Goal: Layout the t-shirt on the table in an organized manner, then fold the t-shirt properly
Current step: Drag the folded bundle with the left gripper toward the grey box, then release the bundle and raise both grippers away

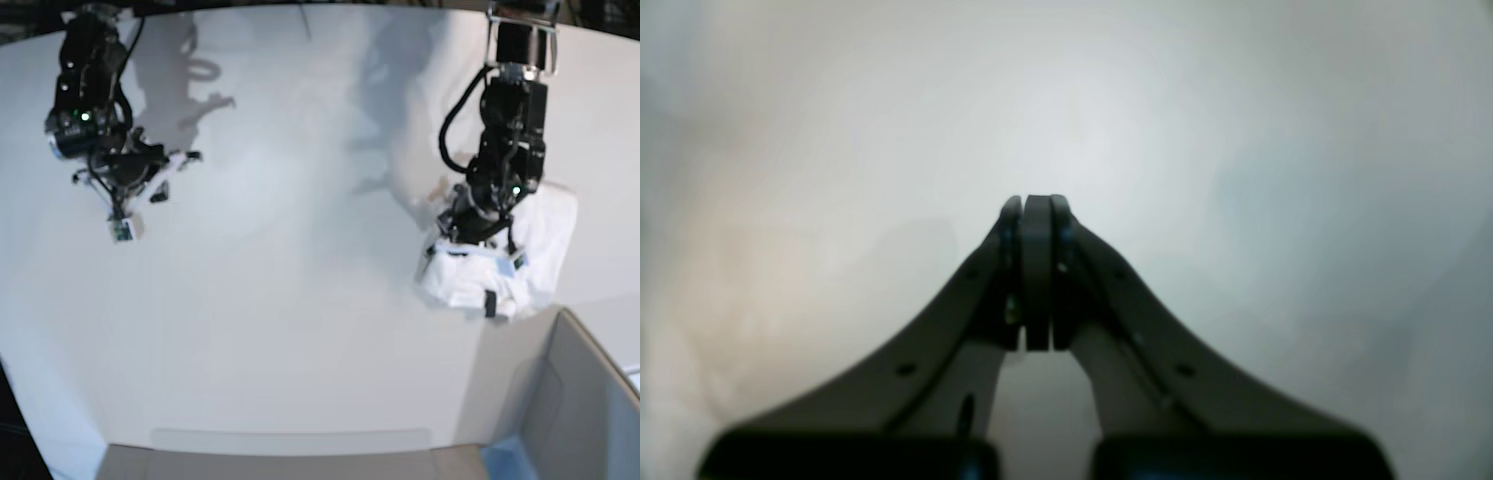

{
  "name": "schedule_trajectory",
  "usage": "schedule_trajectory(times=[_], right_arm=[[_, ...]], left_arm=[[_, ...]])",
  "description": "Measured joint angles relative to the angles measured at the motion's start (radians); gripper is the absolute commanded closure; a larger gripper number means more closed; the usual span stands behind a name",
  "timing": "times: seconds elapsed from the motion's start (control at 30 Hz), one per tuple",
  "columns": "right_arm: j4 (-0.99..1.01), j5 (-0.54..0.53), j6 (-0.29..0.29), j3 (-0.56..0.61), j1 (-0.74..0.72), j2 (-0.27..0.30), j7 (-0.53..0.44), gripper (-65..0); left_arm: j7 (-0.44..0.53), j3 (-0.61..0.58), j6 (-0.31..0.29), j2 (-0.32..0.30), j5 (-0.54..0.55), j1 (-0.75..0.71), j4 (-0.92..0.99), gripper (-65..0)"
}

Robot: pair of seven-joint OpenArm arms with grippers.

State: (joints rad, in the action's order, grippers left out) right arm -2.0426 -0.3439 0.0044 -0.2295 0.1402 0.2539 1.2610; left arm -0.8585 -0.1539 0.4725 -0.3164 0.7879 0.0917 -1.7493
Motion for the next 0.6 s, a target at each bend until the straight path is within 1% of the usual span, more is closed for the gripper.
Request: schedule_trajectory(times=[0.03, 0.1, 0.17, 0.27, 0.3, 0.37, 0.4, 0.43, 0.47, 0.5, 0.57, 0.6], right_arm=[[0.0, 0.005, -0.002, -0.001, 0.003, 0.001, -0.035, 0.0], [0.0, 0.005, -0.004, -0.002, 0.033, 0.004, -0.156, 0.0], [-0.001, 0.004, -0.003, 0.0, 0.083, 0.005, -0.285, 0.0], [0.0, 0.004, 0.0, 0.006, 0.166, 0.005, -0.531, 0.0], [-0.001, 0.003, 0.0, 0.007, 0.196, 0.006, -0.619, 0.0], [-0.001, 0.006, 0.0, 0.016, 0.235, 0.012, -0.707, 0.0], [-0.001, 0.003, 0.001, 0.027, 0.259, 0.03, -0.742, 0.0], [-0.001, 0.002, 0.016, 0.043, 0.294, 0.064, -0.772, 0.0], [-0.001, 0.005, 0.007, 0.062, 0.322, 0.097, -0.793, 0.0], [-0.001, 0.007, -0.009, 0.083, 0.352, 0.127, -0.816, 0.0], [0.0, 0.006, -0.002, 0.115, 0.407, 0.164, -0.872, 0.0], [0.0, 0.003, 0.001, 0.124, 0.432, 0.167, -0.916, 0.0]], left_arm=[[0.007, 0.0, -0.008, 0.0, -0.001, -0.01, -0.075, -4.8], [0.007, -0.002, -0.005, 0.0, -0.002, -0.026, -0.188, -4.7], [0.009, -0.001, -0.005, -0.003, -0.002, -0.043, -0.253, -4.4], [0.008, -0.001, 0.0, -0.04, -0.003, -0.103, -0.267, 0.0], [0.002, 0.018, 0.002, -0.05, -0.002, -0.135, -0.266, 0.0], [0.0, 0.096, 0.0, -0.046, 0.0, -0.202, -0.266, 0.0], [0.018, 0.14, 0.002, -0.045, 0.001, -0.238, -0.268, 0.0], [0.056, 0.182, 0.0, -0.045, -0.002, -0.277, -0.269, 0.0], [0.093, 0.224, 0.008, -0.05, -0.002, -0.311, -0.267, 0.0], [0.129, 0.267, 0.003, -0.052, 0.0, -0.347, -0.268, 0.0], [0.208, 0.339, 0.0, -0.066, -0.002, -0.417, -0.274, 0.0], [0.251, 0.365, 0.001, -0.077, -0.002, -0.446, -0.275, 0.0]])
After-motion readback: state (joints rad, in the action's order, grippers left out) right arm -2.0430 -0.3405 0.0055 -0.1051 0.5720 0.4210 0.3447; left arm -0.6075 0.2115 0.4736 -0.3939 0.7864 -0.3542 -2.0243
